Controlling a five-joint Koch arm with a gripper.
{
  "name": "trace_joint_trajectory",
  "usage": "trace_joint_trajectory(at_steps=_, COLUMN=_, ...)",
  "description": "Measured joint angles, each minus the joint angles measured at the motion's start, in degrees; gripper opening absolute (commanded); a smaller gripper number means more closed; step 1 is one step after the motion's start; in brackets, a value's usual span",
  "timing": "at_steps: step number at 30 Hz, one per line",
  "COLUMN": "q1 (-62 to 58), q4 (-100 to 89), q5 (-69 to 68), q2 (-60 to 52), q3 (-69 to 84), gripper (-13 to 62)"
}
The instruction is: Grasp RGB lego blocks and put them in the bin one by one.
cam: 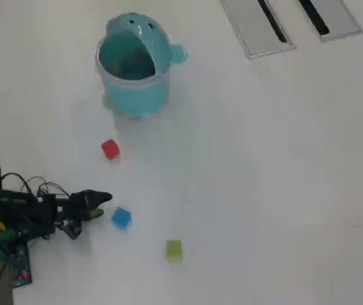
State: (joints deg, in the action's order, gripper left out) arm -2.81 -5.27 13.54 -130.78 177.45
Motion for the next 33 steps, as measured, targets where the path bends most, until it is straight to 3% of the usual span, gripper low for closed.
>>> trace_joint_trajectory(at_steps=33, q1=0.09, q4=-1.67, q5=-0.09, q2=0.0, q3=0.0, gripper=34.6)
